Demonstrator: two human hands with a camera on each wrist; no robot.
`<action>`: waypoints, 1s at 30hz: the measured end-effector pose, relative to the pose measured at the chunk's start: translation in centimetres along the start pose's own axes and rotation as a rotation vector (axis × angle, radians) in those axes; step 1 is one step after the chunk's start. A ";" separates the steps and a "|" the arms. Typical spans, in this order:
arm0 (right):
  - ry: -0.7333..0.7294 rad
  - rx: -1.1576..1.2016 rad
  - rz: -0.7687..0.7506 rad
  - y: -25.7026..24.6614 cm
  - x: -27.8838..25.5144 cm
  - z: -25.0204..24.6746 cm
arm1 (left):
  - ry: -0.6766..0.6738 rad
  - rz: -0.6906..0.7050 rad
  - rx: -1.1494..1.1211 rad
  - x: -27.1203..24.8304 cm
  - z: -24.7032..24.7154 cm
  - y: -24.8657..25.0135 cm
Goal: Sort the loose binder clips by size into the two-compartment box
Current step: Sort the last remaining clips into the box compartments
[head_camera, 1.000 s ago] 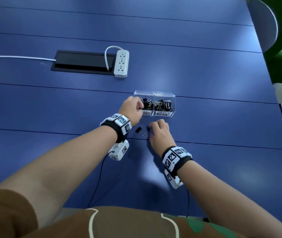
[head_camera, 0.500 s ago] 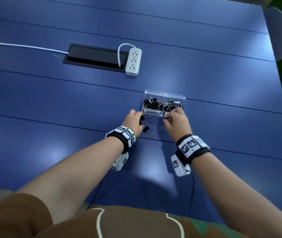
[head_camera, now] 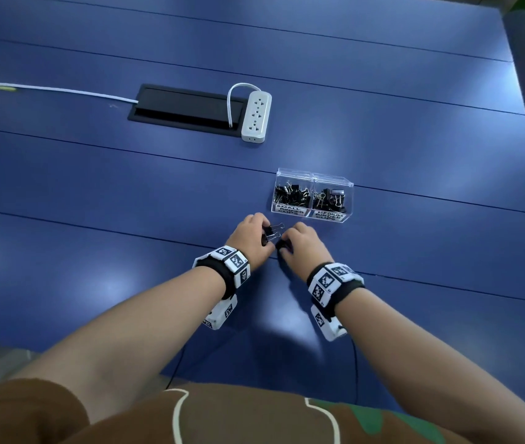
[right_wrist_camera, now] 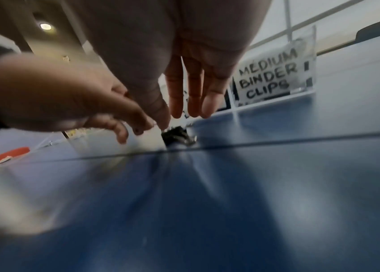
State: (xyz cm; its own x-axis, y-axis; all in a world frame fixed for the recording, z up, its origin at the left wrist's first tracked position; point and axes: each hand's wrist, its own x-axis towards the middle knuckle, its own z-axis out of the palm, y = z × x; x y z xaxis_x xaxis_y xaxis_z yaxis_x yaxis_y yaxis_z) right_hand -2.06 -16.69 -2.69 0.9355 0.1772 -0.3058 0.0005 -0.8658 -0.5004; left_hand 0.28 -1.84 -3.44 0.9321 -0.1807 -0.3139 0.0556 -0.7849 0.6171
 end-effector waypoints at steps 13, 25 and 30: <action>0.020 0.144 0.169 2.3 -2.3 0.3 | -0.082 -0.041 0.141 1.5 0.5 0.7; 0.040 0.178 0.289 5.0 -3.0 -2.8 | -0.056 0.034 0.159 1.5 0.7 0.7; 0.257 0.215 0.273 5.3 -0.7 -7.2 | -0.054 0.192 0.221 1.0 0.5 1.0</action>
State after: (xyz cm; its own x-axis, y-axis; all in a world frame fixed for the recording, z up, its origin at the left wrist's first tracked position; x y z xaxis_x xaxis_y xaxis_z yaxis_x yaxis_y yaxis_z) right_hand -0.19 -24.77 0.67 0.9487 -0.1908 -0.2522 -0.3076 -0.7426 -0.5949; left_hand 1.09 -3.09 -3.44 0.8972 -0.3649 -0.2488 -0.2044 -0.8425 0.4985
